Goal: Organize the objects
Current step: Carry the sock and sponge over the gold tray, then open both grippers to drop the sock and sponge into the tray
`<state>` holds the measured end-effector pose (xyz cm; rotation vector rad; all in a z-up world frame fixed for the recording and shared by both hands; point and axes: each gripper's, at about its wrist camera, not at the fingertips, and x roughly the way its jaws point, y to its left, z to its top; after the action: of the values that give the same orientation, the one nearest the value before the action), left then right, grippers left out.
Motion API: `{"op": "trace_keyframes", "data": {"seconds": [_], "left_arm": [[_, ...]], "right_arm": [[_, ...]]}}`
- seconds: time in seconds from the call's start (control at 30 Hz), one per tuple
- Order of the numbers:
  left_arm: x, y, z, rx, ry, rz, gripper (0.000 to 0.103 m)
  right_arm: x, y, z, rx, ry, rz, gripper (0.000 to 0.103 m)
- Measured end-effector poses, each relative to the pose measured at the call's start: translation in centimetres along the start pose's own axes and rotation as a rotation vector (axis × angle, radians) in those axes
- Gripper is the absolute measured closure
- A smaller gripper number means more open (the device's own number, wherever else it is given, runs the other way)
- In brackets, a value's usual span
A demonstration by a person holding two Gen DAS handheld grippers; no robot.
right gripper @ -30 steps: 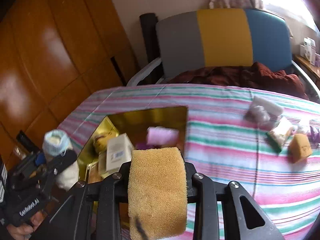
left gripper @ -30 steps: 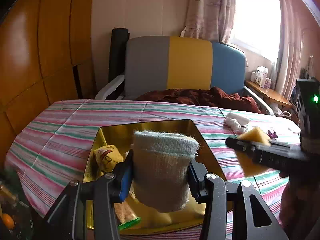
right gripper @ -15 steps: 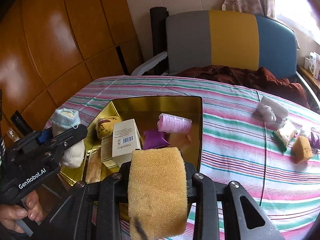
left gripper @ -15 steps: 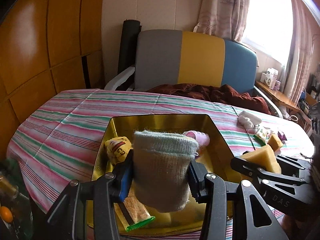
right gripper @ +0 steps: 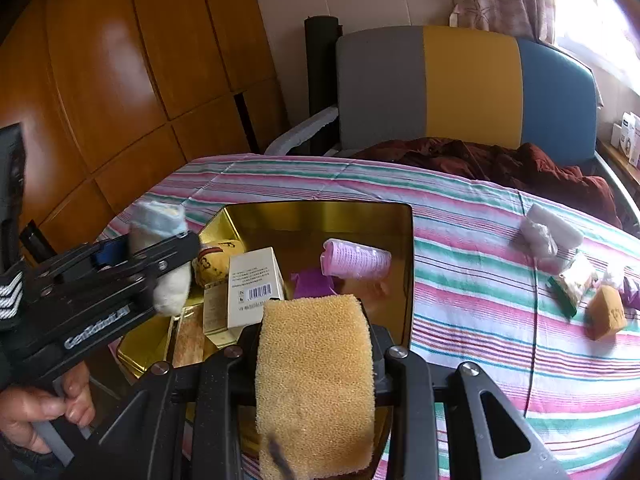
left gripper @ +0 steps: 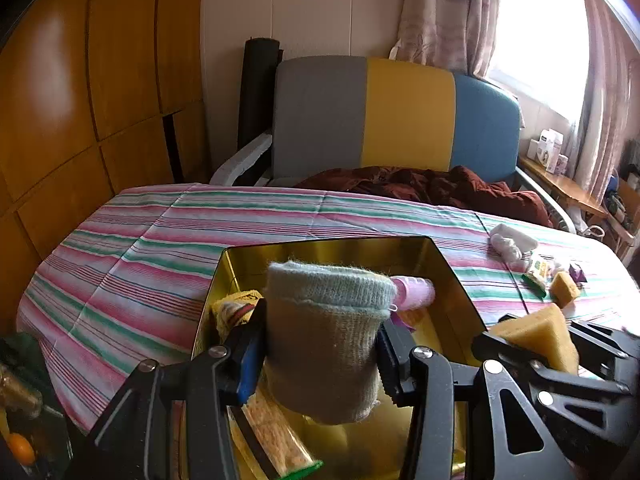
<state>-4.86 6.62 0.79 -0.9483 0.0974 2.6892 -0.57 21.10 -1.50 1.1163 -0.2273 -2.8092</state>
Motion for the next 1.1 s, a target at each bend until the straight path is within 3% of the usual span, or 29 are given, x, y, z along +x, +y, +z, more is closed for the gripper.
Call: {"op": "trace_keyframes", "data": {"seconds": [0.23,0.3,0.33,0.4,0.63,0.83,1.1], "left_arm": [[1.6,0.7,2.1,-0.016,-0.013,0.011,0.049],[1.8,0.8,2.7,-0.015,-0.024,0.011,0.033],[1.9,0.9,2.8,-0.020,-0.030,0.011,0.027],[1.6,1.1,3.0,-0.032,-0.047,0.010,0.020],[1.0,1.5,1.8,-0.058,-0.036,0.004,0.012],[-0.7,1.7,0.8,-0.094,-0.053,0.010,0.002],[-2.8,1.2,0.2,-0.073,-0.080,0.020,0.000]], "right_arm": [[0.5,-0.1,0.6,0.010,-0.013,0.020,0.067],[0.8,-0.1,0.7,0.010,-0.016,0.023,0.050],[0.9,-0.1,0.6,0.012,-0.024,0.022,0.031],[1.1,-0.2,0.5,0.022,-0.037,0.031,0.007],[1.0,-0.5,0.0,0.041,-0.045,0.019,0.001],[0.4,-1.6,0.0,0.060,-0.057,-0.087,0.000],[-1.9,-3.2,0.1,0.103,-0.122,-0.137,0.000]]}}
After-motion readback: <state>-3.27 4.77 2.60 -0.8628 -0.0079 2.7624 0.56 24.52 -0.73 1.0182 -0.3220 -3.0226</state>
